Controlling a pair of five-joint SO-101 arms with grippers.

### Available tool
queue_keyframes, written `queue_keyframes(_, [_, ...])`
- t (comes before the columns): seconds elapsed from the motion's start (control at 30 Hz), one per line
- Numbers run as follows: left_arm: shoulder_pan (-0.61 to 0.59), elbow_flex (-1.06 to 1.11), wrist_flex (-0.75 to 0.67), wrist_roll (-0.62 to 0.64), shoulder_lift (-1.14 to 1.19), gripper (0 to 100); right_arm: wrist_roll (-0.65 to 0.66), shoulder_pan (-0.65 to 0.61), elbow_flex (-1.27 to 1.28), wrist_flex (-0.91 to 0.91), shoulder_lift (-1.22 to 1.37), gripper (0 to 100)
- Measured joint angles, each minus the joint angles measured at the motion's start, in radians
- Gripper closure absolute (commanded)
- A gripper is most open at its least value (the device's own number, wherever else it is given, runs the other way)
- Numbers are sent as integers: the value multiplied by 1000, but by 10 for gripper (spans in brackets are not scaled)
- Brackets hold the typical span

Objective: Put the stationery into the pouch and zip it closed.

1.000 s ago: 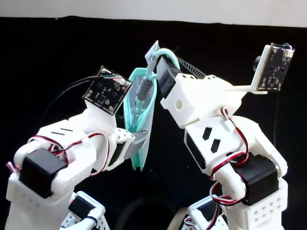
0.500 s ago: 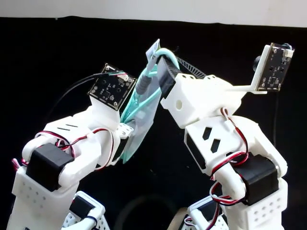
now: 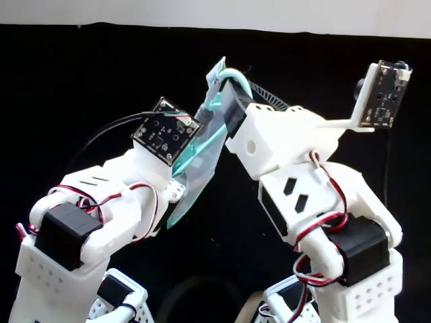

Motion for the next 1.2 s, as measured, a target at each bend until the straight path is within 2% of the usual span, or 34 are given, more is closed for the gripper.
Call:
queue_keyframes(0.33, [0, -5, 2, -3, 0, 993, 0, 209, 138, -141, 2, 991])
queue_keyframes(0.77, [0, -5, 3, -5, 0, 993, 0, 270, 278, -201, 3, 991])
queue_keyframes(1.2, [2, -15, 52, -6, 0, 993, 0, 456, 397, -399, 3, 991])
